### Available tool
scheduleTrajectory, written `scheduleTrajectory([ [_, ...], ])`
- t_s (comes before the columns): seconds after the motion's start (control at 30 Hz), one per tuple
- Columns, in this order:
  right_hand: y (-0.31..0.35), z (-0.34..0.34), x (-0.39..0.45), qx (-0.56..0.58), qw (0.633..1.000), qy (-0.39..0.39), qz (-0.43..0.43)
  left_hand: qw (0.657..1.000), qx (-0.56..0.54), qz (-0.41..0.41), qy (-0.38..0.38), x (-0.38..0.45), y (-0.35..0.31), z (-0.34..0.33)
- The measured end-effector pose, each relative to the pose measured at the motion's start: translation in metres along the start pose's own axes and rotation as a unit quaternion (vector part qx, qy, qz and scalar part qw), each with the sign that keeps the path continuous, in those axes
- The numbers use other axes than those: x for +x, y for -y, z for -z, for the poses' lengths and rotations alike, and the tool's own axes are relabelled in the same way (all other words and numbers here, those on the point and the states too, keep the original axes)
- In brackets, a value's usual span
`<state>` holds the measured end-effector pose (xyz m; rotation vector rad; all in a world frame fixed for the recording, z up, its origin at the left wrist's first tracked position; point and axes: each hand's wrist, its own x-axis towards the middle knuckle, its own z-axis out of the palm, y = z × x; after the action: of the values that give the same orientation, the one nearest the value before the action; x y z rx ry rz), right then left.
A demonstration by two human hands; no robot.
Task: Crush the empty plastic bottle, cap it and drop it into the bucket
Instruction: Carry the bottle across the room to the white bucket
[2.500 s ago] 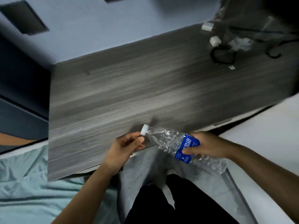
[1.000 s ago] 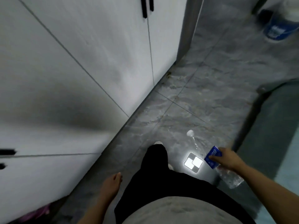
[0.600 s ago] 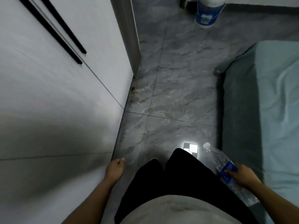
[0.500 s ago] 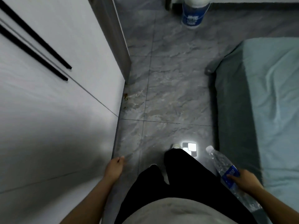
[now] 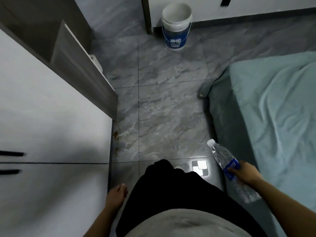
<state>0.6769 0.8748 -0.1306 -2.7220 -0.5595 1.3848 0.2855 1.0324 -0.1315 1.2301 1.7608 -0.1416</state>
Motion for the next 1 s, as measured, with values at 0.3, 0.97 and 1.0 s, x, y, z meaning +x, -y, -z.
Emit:
scheduleTrajectory([
  [0.3,0.102,0.077,0.095,0.011,1.0,0.01,-0.004,0.998,-0.012,0.055,0.002,0.087,-0.114,0.022],
  [0.97,0.204,0.265,0.281,0.046,0.99,0.021,-0.132,0.996,0.022,-0.086,0.024,0.321,-0.515,0.009],
  [1.0,0.215,0.284,0.295,0.049,0.991,0.017,-0.121,0.996,0.013,-0.081,0.029,0.323,-0.526,0.004],
])
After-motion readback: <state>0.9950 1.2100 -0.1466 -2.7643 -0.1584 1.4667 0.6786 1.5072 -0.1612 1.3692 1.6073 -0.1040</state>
